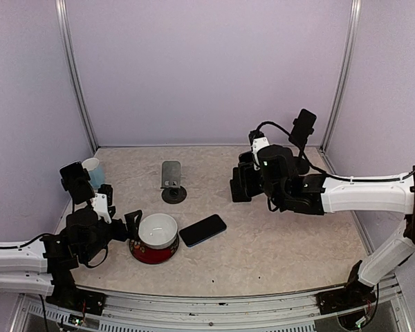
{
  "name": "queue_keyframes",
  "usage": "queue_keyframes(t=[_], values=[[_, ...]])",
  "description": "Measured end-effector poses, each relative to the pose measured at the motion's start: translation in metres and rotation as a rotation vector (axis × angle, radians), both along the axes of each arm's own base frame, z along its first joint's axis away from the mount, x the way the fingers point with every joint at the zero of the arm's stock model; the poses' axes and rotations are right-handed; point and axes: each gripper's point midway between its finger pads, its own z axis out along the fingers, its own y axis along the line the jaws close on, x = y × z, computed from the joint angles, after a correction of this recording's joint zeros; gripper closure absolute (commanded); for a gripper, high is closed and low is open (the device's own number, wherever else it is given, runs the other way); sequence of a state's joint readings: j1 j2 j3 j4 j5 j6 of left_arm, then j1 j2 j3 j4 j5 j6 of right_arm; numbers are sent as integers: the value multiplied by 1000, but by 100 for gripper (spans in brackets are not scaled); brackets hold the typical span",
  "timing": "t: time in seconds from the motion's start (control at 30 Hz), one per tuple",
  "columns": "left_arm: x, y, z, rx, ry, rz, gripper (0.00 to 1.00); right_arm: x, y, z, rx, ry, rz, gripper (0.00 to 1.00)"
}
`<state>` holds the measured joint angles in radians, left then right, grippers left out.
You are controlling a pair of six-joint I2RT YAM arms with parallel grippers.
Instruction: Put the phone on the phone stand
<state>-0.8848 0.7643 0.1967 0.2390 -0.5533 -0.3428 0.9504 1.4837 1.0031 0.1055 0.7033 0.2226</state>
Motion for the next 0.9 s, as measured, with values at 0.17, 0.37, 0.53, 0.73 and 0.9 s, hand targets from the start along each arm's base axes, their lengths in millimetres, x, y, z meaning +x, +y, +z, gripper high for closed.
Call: queue_keyframes(t=[0.17, 0.37, 0.53, 0.73, 0.9], values=[[0, 0, -2, 7, 5, 0, 1, 27, -13, 1, 53, -43, -76, 63], [1, 0, -3, 9, 7, 3, 1, 49, -7, -28, 31, -27, -110, 63], [1, 0, -5, 15, 12, 3, 1, 59, 5, -41, 30, -27, -111, 63], [2, -1, -8, 21, 16, 3, 1, 72, 13, -36, 74, -60, -117, 64], [2, -1, -7, 20, 16, 3, 1, 84, 13, -41, 104, -61, -135, 64]])
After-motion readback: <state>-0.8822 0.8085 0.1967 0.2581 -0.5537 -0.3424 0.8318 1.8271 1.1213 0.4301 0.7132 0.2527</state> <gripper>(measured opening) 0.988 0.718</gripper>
